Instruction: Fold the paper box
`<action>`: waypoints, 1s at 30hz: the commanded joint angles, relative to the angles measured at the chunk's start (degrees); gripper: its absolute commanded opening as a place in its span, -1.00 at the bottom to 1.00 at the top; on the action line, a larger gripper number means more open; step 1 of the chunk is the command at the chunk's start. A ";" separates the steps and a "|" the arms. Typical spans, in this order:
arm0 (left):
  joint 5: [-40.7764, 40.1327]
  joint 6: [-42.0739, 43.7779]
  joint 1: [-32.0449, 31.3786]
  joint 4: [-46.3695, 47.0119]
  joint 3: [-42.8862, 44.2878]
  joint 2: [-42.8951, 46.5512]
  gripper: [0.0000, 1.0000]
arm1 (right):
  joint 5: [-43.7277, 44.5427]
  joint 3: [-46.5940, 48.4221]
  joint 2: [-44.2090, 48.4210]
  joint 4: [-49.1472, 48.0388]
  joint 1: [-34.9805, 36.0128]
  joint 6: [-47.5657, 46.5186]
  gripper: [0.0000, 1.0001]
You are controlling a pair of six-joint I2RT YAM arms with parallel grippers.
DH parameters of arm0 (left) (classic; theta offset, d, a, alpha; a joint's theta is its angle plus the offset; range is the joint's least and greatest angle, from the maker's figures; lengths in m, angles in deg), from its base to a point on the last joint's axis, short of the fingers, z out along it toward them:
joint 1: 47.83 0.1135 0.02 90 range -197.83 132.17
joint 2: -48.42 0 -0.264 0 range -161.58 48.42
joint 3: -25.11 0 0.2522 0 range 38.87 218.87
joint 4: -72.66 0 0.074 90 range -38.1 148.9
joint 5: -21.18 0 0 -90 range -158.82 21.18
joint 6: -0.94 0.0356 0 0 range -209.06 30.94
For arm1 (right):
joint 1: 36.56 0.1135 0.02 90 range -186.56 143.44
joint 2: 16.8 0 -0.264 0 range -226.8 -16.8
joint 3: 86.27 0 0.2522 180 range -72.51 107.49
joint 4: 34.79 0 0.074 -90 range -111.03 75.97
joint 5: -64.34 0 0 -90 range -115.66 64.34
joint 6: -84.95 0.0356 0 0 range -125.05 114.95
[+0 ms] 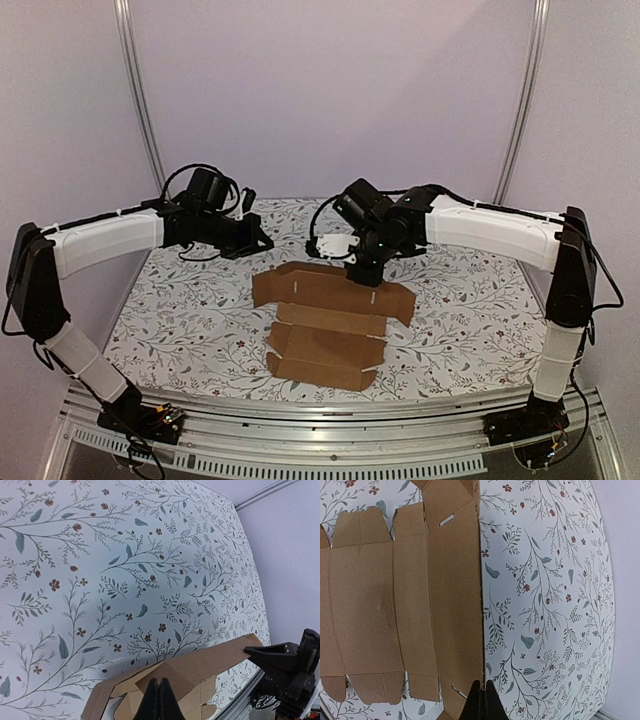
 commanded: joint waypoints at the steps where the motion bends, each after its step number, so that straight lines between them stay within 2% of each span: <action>1: 2.59 -1.14 0.53 1.45 2.41 -2.33 -1.00 | 0.86 -1.17 1.60 -1.99 0.60 1.10 -1.00; 14: 7.26 -1.30 -0.03 0.07 2.08 -4.93 -1.00 | 3.45 -1.30 1.17 -5.35 0.67 4.01 -1.00; 30: 8.07 -4.15 -3.70 3.04 2.52 -7.20 -1.00 | 5.40 -2.22 1.21 -6.72 2.30 6.09 -1.00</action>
